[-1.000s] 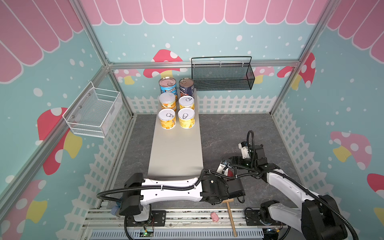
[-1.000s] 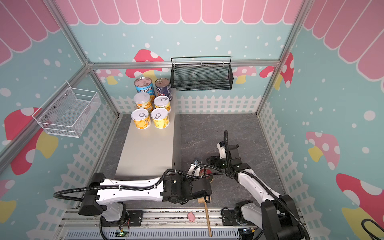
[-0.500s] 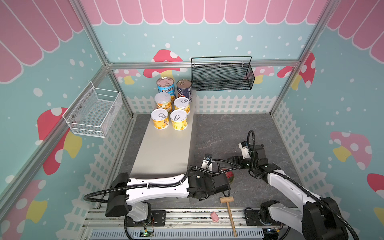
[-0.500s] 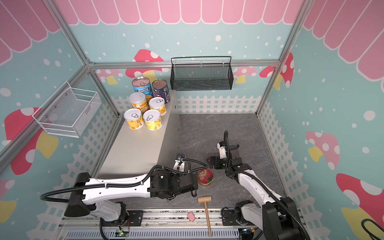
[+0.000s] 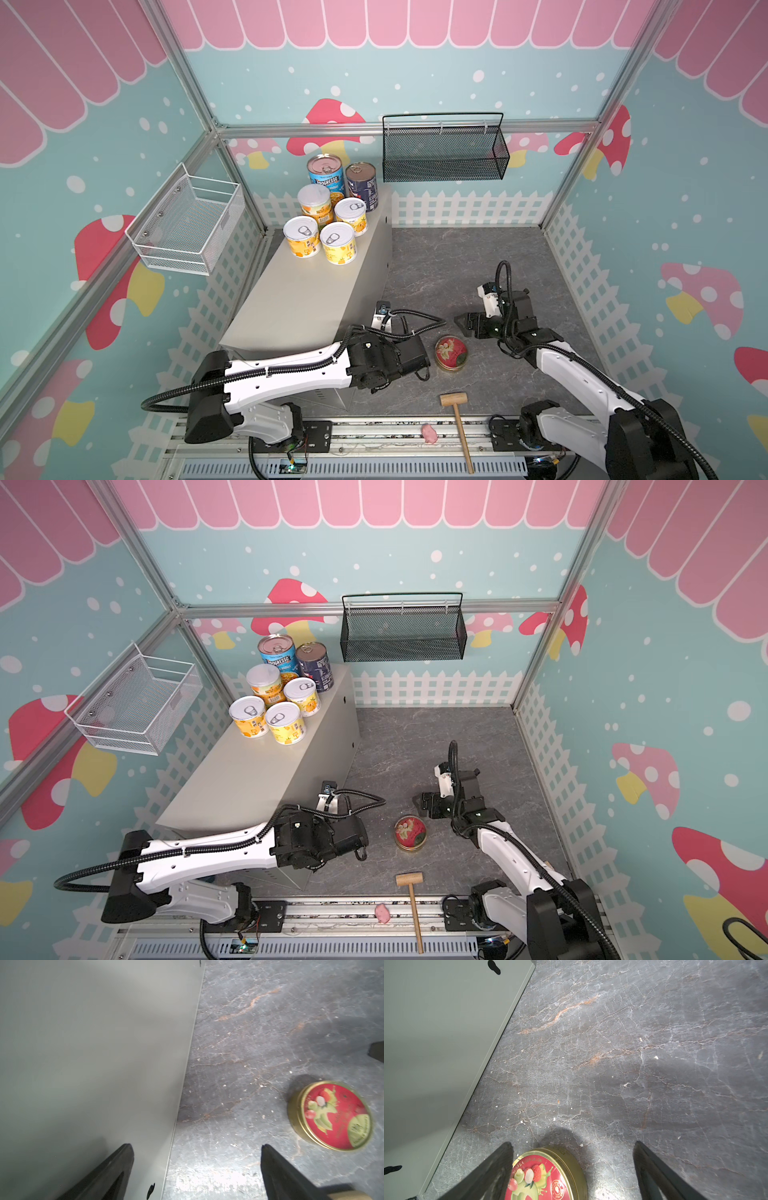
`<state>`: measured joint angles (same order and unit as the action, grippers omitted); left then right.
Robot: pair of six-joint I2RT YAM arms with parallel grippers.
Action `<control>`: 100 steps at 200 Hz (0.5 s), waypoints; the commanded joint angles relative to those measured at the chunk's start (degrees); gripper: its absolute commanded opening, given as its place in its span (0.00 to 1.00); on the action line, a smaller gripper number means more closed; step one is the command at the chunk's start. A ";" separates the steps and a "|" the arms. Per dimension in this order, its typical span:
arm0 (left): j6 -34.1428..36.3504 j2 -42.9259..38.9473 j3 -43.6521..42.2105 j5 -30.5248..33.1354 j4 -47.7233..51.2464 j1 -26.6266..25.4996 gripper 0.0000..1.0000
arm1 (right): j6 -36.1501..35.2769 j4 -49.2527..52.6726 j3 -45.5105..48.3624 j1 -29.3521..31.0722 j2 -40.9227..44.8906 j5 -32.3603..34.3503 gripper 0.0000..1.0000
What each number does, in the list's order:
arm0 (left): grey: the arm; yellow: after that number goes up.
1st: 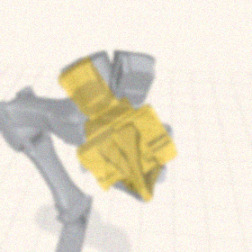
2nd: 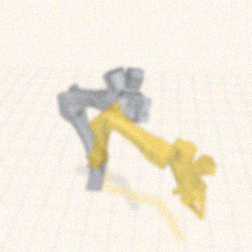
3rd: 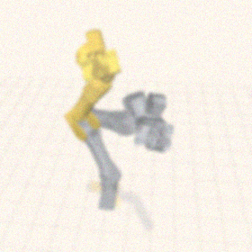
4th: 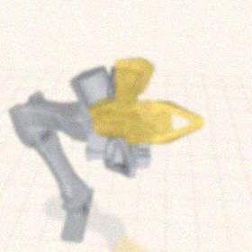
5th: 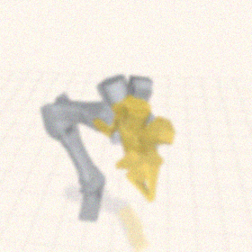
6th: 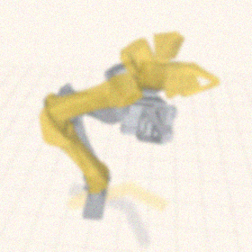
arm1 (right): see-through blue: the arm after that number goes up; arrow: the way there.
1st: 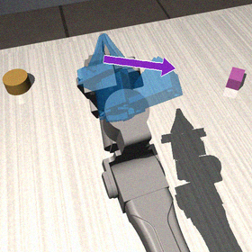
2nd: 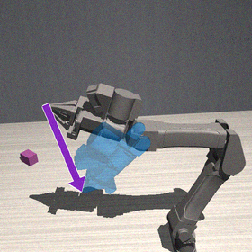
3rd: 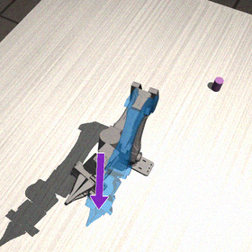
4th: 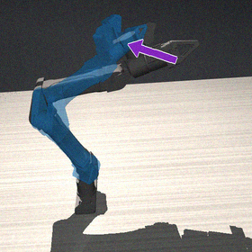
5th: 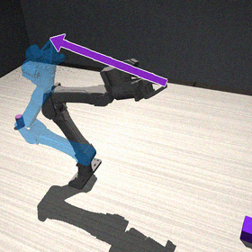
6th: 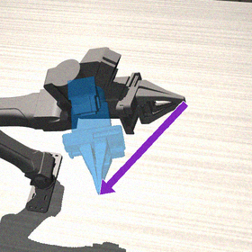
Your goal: Place and organize the canned foods onto the counter
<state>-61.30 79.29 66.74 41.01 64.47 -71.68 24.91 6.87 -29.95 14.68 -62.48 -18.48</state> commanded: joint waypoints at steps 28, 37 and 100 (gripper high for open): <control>3.07 -1.02 0.50 5.17 3.64 0.68 0.97 | -0.38 0.51 1.59 0.04 1.48 -0.07 0.92; 4.79 -1.09 0.72 5.10 1.79 -0.38 0.97 | -0.31 0.52 1.61 -0.09 1.48 -0.11 0.92; 17.65 4.09 4.28 -4.80 -15.51 -6.85 0.97 | 0.05 1.88 3.87 -0.08 3.27 0.55 0.92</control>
<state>-48.71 80.55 68.84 40.23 56.86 -77.23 24.93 7.20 -28.08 14.68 -61.04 -18.63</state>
